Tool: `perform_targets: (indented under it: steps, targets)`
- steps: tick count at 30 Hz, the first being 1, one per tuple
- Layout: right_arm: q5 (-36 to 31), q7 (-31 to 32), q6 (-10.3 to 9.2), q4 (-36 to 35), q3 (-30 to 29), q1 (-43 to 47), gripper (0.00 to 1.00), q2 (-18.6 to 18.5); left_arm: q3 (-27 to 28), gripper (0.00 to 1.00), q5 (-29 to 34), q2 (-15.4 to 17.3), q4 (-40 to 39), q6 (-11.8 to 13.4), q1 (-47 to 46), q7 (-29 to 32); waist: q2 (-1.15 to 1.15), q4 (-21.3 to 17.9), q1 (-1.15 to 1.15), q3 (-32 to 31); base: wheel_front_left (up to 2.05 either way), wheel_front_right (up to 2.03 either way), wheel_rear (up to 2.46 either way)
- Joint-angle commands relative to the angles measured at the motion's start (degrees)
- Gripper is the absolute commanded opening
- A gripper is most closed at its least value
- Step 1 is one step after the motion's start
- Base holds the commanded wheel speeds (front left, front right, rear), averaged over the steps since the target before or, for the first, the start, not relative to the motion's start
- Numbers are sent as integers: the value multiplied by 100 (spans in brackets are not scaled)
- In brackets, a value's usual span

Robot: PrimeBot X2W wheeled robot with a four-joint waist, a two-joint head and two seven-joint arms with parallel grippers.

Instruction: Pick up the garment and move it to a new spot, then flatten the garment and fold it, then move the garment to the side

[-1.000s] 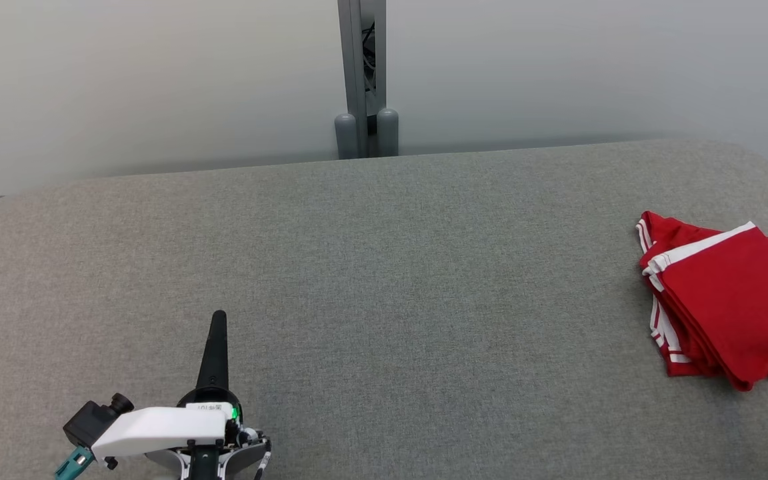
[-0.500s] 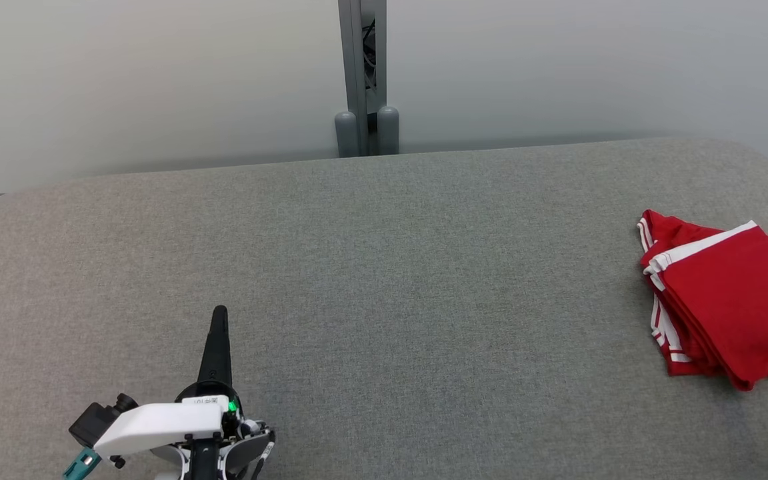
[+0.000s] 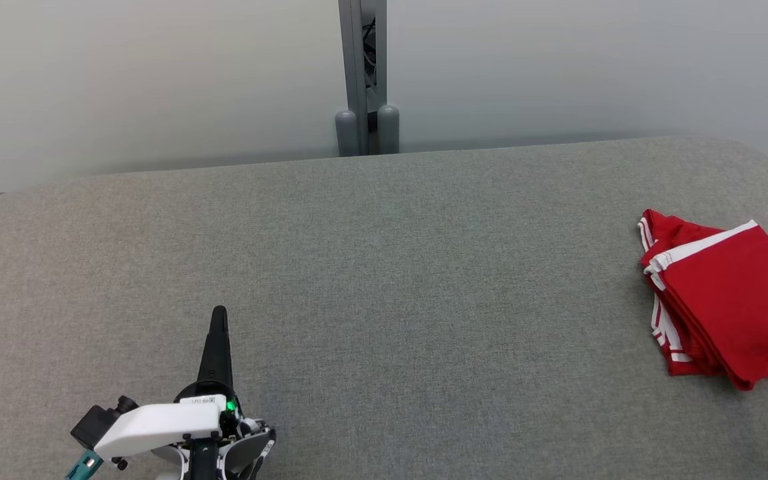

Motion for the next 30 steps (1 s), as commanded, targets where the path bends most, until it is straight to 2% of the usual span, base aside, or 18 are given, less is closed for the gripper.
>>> perform_targets:
  steps: [1,30]
  targets:
    - [32,36,4,5,-6,-54,0,-35,22,0,7,11,-1,-27,-101,-8,0,0,0,0,0,0,0]
    - [29,32,4,5,-5,-55,0,-34,22,0,6,11,-2,-27,-100,-8,0,0,0,0,0,0,0]
